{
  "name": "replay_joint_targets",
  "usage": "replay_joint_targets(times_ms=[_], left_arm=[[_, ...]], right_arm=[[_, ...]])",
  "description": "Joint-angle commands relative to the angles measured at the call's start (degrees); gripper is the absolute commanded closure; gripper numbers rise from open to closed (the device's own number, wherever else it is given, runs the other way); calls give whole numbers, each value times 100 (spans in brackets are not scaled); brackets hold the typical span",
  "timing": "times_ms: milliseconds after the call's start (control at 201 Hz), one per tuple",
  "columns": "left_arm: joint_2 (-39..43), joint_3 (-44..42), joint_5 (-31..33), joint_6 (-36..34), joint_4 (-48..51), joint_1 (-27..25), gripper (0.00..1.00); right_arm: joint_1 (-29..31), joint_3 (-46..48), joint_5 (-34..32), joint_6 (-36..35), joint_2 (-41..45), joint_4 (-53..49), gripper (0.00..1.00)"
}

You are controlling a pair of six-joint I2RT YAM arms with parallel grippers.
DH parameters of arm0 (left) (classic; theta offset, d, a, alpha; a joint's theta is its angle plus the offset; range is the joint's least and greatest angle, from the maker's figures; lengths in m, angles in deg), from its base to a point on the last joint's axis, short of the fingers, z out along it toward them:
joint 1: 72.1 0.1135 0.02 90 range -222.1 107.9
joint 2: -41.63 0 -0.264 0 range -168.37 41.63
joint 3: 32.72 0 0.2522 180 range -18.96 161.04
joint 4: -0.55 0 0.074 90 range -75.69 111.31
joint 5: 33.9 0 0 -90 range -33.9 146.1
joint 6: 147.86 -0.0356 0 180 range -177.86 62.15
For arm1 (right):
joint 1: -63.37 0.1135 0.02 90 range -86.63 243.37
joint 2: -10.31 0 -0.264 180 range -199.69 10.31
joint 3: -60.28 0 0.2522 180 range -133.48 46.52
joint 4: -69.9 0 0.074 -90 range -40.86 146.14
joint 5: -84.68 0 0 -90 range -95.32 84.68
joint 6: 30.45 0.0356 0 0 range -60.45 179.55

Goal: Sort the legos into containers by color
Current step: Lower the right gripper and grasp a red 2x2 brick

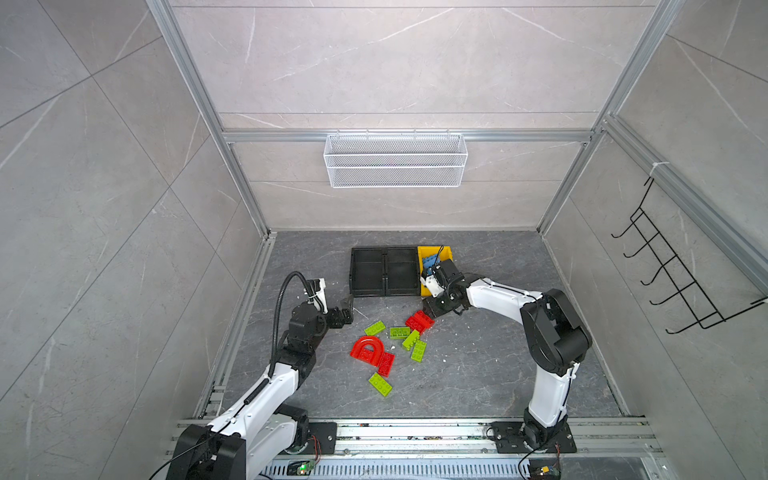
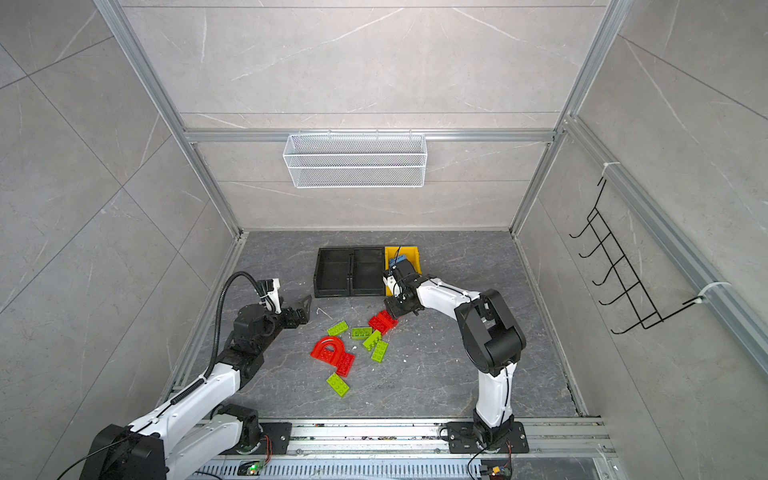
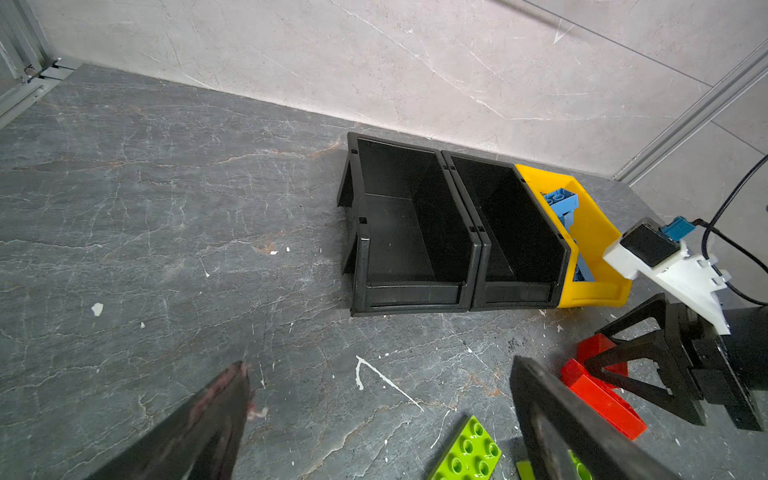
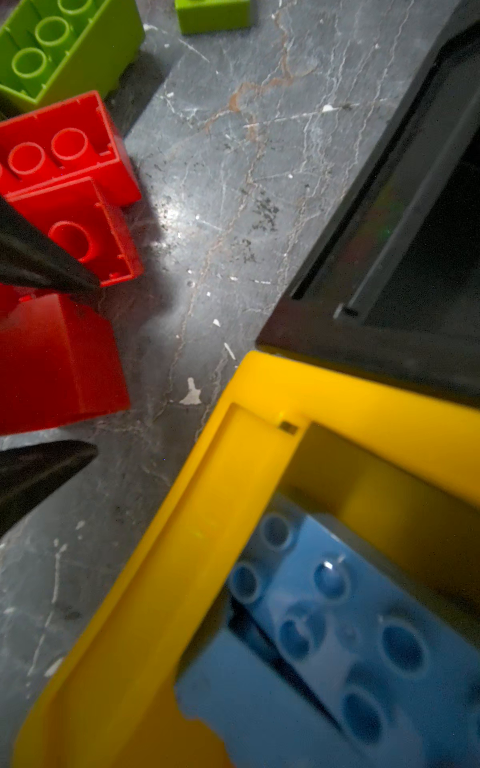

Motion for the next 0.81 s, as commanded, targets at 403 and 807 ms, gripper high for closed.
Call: replay_joint_targets(times_ms=[403, 807], left_arm=[[38, 162, 81, -80, -140, -21, 0], [46, 163, 63, -72, -140, -20, 0]], right_arm=[[36, 240, -196, 456, 171, -56, 50], [15, 342, -498, 1130, 703, -96, 54]])
